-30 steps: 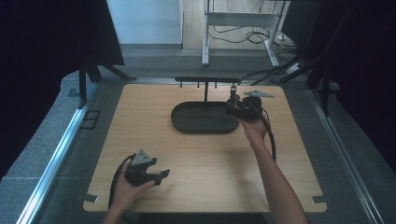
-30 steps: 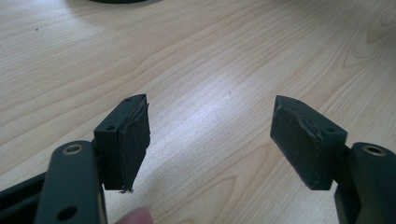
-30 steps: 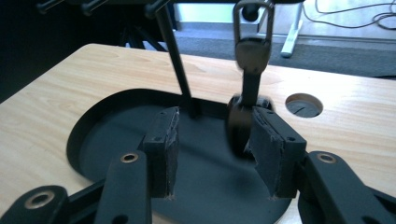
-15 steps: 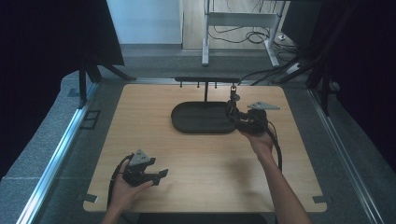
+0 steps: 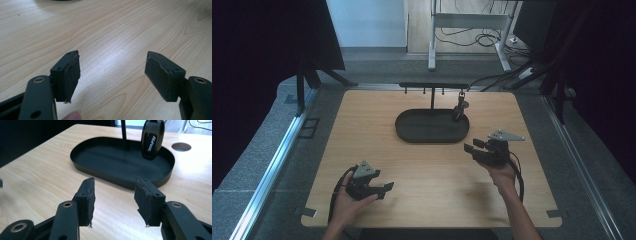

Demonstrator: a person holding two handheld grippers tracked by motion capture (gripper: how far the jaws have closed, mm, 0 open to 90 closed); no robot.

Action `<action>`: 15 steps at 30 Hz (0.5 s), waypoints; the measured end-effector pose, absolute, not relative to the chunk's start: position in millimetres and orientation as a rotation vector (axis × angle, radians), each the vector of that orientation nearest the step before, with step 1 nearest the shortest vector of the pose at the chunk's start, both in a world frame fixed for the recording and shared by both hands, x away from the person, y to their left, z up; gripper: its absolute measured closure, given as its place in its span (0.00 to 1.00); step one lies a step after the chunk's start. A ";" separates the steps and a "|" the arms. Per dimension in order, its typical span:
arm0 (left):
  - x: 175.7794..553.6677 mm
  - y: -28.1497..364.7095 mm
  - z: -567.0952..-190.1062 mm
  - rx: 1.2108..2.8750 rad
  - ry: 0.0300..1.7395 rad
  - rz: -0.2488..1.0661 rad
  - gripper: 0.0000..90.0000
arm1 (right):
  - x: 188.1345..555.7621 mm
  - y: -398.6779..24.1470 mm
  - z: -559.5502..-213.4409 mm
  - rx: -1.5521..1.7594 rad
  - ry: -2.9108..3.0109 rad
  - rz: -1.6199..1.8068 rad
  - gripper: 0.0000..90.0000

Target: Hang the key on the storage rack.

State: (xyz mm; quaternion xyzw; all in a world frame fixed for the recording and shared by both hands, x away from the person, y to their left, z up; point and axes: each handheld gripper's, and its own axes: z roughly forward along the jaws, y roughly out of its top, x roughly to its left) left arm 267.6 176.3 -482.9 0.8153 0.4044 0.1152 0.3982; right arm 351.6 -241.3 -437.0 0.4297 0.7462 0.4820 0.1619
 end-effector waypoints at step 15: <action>267.4 177.6 -481.8 2.061 1.025 0.297 0.32 | 327.0 -246.8 -456.1 1.190 2.176 1.391 0.55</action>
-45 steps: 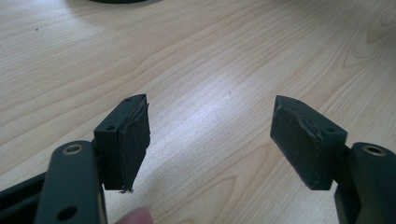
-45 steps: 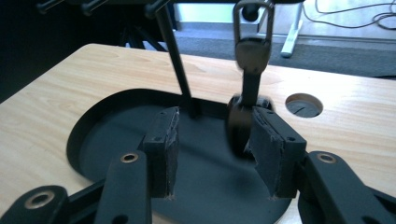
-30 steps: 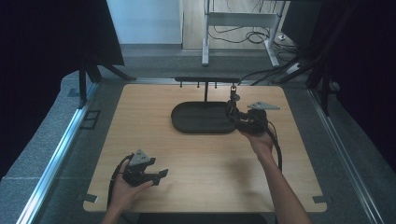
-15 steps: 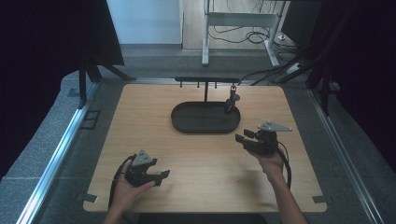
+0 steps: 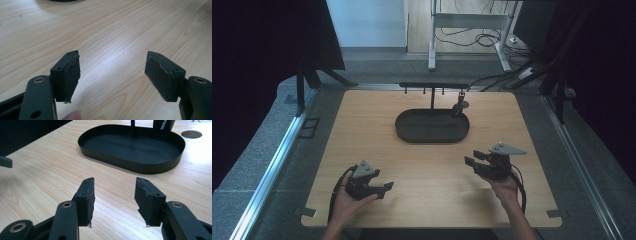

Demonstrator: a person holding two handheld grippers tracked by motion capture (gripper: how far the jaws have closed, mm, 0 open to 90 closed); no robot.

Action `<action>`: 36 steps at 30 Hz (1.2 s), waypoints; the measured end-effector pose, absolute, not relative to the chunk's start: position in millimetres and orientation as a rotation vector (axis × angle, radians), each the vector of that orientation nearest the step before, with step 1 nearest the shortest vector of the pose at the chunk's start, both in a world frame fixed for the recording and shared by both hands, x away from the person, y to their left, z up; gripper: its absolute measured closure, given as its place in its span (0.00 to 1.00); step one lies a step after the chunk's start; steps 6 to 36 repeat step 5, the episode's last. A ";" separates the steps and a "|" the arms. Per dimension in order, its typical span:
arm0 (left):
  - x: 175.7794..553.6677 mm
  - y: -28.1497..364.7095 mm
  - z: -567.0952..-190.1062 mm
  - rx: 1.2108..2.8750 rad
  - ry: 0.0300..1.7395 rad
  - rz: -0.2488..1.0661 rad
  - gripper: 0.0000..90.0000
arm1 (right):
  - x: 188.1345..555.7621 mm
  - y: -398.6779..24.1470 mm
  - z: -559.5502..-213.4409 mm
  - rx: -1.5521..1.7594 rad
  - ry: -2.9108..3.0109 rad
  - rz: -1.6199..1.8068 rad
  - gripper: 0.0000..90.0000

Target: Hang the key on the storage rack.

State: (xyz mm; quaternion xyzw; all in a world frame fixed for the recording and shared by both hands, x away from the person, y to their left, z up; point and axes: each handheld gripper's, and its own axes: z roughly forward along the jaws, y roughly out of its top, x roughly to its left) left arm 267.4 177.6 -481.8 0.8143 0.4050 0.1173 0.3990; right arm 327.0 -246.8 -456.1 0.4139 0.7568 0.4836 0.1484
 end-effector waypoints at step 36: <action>267.8 180.9 -481.0 2.048 1.035 0.305 0.32 | 323.7 -250.1 -465.8 1.184 2.215 1.395 0.50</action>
